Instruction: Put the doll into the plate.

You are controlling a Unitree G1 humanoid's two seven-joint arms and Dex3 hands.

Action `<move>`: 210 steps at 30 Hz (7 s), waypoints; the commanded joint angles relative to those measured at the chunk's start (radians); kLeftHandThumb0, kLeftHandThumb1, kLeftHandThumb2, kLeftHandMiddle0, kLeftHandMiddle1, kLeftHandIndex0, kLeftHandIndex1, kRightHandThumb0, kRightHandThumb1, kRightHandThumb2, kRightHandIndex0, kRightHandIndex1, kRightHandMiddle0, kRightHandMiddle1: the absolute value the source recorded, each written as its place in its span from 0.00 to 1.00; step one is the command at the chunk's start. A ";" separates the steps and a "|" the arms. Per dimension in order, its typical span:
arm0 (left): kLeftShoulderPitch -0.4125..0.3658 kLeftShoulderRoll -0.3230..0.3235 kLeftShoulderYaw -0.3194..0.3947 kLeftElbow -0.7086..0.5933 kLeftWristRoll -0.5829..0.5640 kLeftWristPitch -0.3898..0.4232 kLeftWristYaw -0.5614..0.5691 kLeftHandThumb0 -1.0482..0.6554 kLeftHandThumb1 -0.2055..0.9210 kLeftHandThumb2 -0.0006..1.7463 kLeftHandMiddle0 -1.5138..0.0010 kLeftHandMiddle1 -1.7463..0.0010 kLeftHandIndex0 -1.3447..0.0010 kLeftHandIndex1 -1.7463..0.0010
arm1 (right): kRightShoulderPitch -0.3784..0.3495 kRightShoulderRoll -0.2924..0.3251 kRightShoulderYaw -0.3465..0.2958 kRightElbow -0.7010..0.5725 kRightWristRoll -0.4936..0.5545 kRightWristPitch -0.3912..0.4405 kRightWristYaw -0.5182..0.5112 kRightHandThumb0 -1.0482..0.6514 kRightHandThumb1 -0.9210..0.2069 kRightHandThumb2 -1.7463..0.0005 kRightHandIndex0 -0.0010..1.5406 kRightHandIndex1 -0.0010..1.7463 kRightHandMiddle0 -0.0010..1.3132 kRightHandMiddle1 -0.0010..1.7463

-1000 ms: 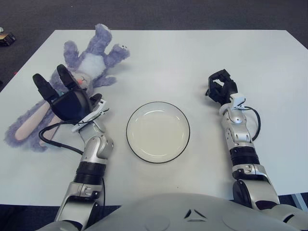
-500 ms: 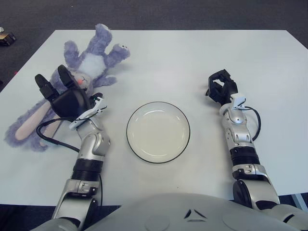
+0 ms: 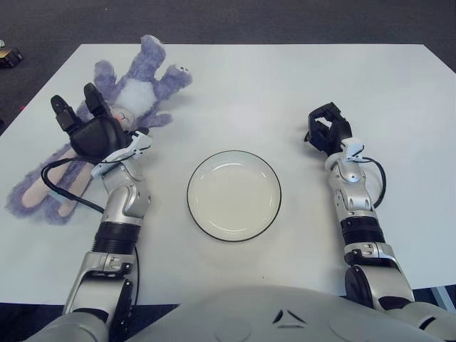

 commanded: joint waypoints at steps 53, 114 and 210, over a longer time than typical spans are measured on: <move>-0.085 0.242 -0.046 0.082 -0.137 -0.031 -0.494 0.31 0.86 0.00 0.85 0.97 0.77 0.98 | 0.063 -0.004 0.009 0.029 0.001 0.079 0.016 0.40 0.11 0.63 0.49 0.97 0.24 0.98; -0.072 0.301 -0.067 0.129 -0.236 -0.022 -0.660 0.60 0.94 0.01 0.76 0.01 0.77 0.01 | 0.077 -0.007 0.003 -0.002 0.005 0.093 0.017 0.40 0.12 0.63 0.49 0.97 0.25 0.97; -0.067 0.085 0.132 0.329 -0.701 -0.856 -0.482 0.68 0.62 0.44 0.47 0.00 0.54 0.00 | 0.052 -0.013 0.008 0.005 0.016 0.107 0.007 0.40 0.12 0.64 0.48 0.96 0.26 0.96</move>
